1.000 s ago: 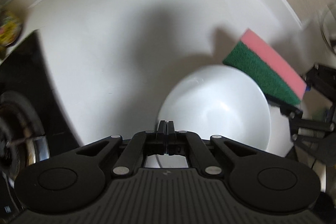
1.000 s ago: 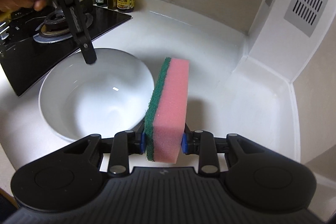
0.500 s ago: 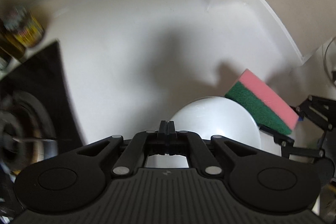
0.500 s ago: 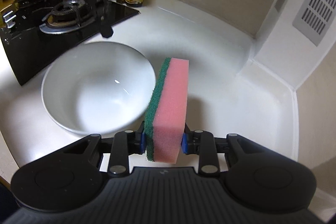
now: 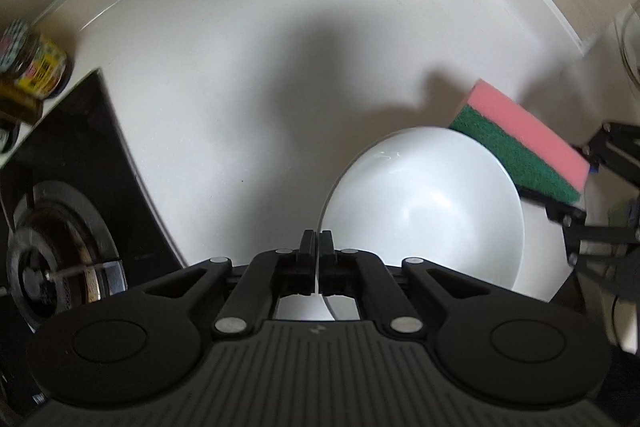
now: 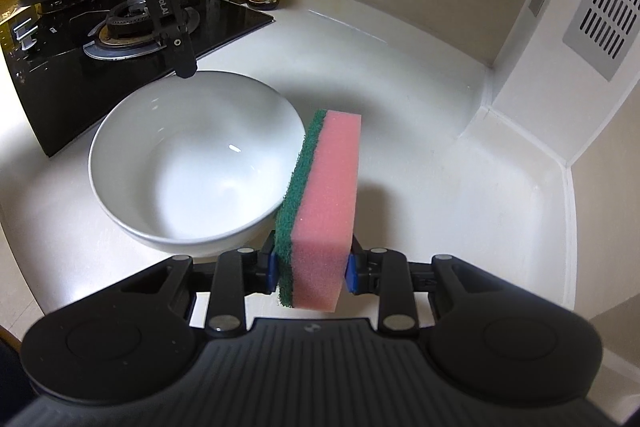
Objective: Clean bowl
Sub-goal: 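Lower the bowl onto the counter with the left gripper while the right lifts the sponge away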
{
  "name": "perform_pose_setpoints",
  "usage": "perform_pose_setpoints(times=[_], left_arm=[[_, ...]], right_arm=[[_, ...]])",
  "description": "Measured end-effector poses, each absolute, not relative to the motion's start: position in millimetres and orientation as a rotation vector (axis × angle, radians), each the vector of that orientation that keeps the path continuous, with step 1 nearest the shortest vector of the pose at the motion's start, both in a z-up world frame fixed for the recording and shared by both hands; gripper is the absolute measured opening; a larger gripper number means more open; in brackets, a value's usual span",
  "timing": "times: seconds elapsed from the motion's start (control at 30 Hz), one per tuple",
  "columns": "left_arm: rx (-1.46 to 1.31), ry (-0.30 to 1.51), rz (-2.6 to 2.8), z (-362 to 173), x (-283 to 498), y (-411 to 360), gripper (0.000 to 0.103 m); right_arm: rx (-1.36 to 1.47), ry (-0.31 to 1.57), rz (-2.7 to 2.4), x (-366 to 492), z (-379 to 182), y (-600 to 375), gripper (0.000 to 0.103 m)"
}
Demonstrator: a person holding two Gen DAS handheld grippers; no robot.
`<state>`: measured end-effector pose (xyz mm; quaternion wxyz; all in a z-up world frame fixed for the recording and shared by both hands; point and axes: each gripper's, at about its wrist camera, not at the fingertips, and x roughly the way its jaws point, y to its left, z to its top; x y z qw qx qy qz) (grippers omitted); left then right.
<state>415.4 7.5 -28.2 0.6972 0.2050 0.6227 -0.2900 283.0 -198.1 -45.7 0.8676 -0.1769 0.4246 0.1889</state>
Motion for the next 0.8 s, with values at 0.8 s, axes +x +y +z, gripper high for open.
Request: perform_pose_setpoints(times=[0.8], left_arm=[[0.480, 1.320, -0.706, -22.1, 401.7, 14.0, 0.000]], right_arm=[[-0.299, 0.906, 0.365, 275.8, -55.3, -202.4, 0.027]])
